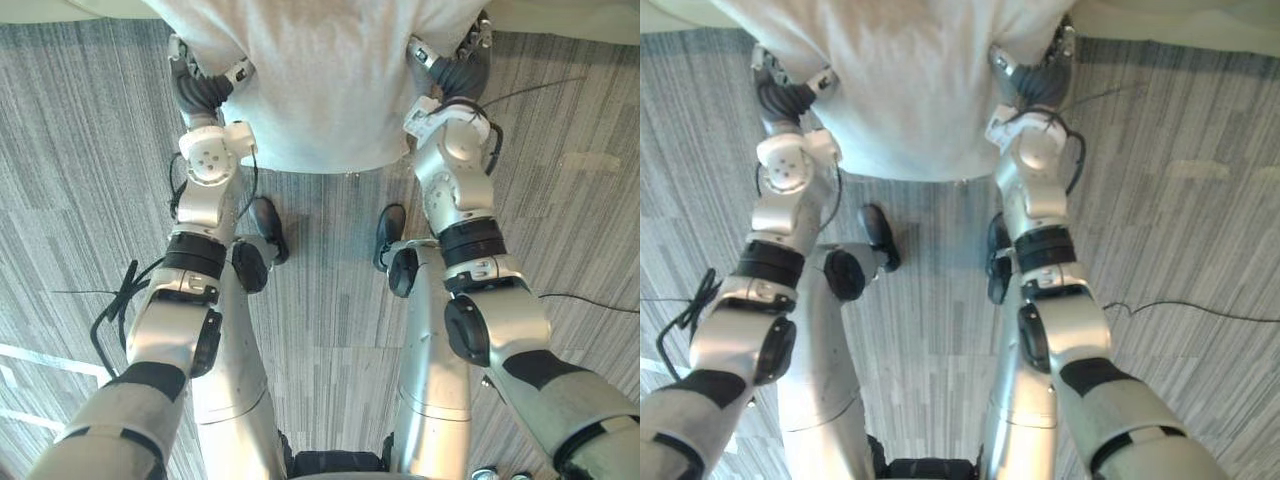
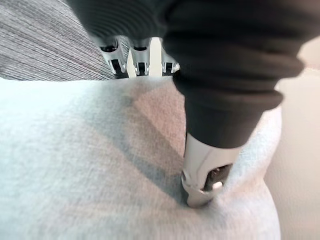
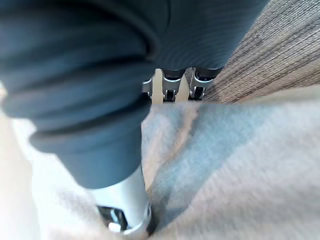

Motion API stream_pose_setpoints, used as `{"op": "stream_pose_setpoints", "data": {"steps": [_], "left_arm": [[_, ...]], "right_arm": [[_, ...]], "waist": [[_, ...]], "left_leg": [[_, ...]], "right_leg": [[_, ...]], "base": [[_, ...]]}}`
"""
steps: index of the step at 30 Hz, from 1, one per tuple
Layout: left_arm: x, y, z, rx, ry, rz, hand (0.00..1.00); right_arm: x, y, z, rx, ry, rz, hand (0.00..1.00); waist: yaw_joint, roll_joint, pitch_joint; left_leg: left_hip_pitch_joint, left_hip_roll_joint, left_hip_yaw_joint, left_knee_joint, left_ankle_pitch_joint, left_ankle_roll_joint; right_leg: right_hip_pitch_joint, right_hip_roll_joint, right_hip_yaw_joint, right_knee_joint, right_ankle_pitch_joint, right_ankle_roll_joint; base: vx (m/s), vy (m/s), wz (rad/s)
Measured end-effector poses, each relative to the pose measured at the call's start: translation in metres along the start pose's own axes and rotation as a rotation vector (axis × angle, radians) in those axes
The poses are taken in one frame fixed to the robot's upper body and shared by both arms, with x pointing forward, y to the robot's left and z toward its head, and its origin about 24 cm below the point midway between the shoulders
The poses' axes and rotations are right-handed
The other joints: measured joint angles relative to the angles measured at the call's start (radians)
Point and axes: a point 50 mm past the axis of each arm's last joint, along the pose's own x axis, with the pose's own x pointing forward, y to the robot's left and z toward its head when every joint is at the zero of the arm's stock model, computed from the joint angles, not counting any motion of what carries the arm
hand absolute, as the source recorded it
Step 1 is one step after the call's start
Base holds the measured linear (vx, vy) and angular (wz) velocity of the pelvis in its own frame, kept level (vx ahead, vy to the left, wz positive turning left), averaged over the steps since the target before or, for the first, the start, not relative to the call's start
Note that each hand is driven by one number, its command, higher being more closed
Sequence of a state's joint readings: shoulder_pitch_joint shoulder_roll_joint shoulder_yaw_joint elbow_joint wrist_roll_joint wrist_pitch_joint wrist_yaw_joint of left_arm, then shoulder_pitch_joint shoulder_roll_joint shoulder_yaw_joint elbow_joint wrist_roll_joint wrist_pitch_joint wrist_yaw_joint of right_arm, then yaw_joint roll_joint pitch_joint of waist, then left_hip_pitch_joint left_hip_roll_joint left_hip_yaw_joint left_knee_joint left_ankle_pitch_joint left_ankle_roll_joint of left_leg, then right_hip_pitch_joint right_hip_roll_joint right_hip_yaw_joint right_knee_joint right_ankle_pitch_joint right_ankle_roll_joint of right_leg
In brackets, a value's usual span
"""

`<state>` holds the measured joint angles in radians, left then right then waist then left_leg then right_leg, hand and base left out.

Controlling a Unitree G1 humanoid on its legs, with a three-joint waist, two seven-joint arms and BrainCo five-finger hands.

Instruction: Pick up cushions and gather them together orderly.

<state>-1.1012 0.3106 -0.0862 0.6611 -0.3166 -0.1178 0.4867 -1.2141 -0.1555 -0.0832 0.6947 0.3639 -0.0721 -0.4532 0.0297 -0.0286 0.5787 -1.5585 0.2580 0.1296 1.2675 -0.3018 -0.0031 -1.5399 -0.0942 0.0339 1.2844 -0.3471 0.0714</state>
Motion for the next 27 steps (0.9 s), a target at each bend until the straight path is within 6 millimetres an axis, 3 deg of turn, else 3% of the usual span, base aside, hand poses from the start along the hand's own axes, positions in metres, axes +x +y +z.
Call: {"op": "stream_pose_setpoints", "data": {"steps": [6, 11, 15, 16, 20, 22, 24, 27], "left_arm": [[0.002, 0.001, 0.008, -0.046, -0.009, 0.035, 1.0], [-0.011, -0.005, -0.001, -0.09, 0.011, 0.013, 1.0], [-0.048, -0.014, -0.017, -0.162, 0.014, -0.055, 1.0], [-0.066, -0.017, -0.022, -0.194, 0.009, -0.081, 1.0], [-0.102, -0.016, -0.032, -0.233, 0.007, -0.101, 1.0], [-0.127, -0.013, -0.044, -0.248, 0.056, -0.105, 1.0], [-0.156, -0.008, -0.061, -0.229, 0.133, -0.112, 1.0], [-0.178, -0.002, -0.073, -0.228, 0.203, -0.109, 1.0]], "right_arm": [[-0.001, 0.001, -0.002, 0.101, 0.036, -0.009, 1.0], [-0.013, -0.004, -0.021, 0.116, 0.072, -0.02, 1.0], [-0.044, -0.032, -0.041, 0.166, 0.045, -0.054, 1.0], [-0.059, -0.041, -0.045, 0.198, 0.022, -0.063, 1.0], [-0.091, -0.059, -0.048, 0.233, -0.028, -0.076, 1.0], [-0.113, -0.071, -0.053, 0.208, -0.033, -0.091, 1.0], [-0.143, -0.088, -0.064, 0.125, -0.009, -0.109, 1.0], [-0.166, -0.098, -0.069, 0.046, 0.011, -0.111, 1.0]], "waist": [[-0.01, -0.002, 0.001], [-0.022, -0.003, -0.001], [-0.025, -0.008, -0.005], [-0.025, -0.009, -0.009], [-0.023, -0.017, -0.026], [-0.018, -0.017, -0.067], [-0.019, -0.023, -0.159], [-0.015, -0.023, -0.179]], "left_leg": [[-0.001, -0.007, 0.0, 0.008, 0.004, -0.002], [0.087, -0.008, -0.001, -0.001, 0.004, -0.002], [0.274, -0.014, 0.0, -0.063, 0.006, -0.008], [0.37, -0.016, 0.002, -0.117, 0.004, -0.02], [0.566, -0.04, -0.002, -0.251, 0.021, -0.044], [0.674, -0.049, -0.004, -0.337, 0.042, -0.051], [0.778, -0.061, -0.001, -0.44, 0.071, -0.063], [0.932, -0.066, 0.008, -0.532, 0.083, -0.073]], "right_leg": [[-0.001, -0.001, 0.001, 0.006, 0.004, 0.0], [0.084, -0.005, 0.003, 0.005, 0.003, 0.001], [0.272, -0.01, -0.01, -0.055, 0.0, -0.006], [0.369, -0.011, -0.022, -0.108, -0.003, -0.011], [0.564, -0.014, -0.044, -0.237, 0.016, -0.029], [0.67, -0.016, -0.064, -0.322, 0.032, -0.036], [0.774, -0.015, -0.084, -0.422, 0.056, -0.042], [0.929, -0.012, -0.102, -0.52, 0.068, -0.041]], "base": [[-0.01, 0.007, 0.02], [-0.01, 0.005, 0.02], [-0.06, -0.023, 0.01], [-0.07, -0.055, 0.01], [0.03, -0.06, 0.0], [0.11, -0.029, -0.06], [0.2, -0.023, 0.03], [0.24, -0.025, 0.02]]}}
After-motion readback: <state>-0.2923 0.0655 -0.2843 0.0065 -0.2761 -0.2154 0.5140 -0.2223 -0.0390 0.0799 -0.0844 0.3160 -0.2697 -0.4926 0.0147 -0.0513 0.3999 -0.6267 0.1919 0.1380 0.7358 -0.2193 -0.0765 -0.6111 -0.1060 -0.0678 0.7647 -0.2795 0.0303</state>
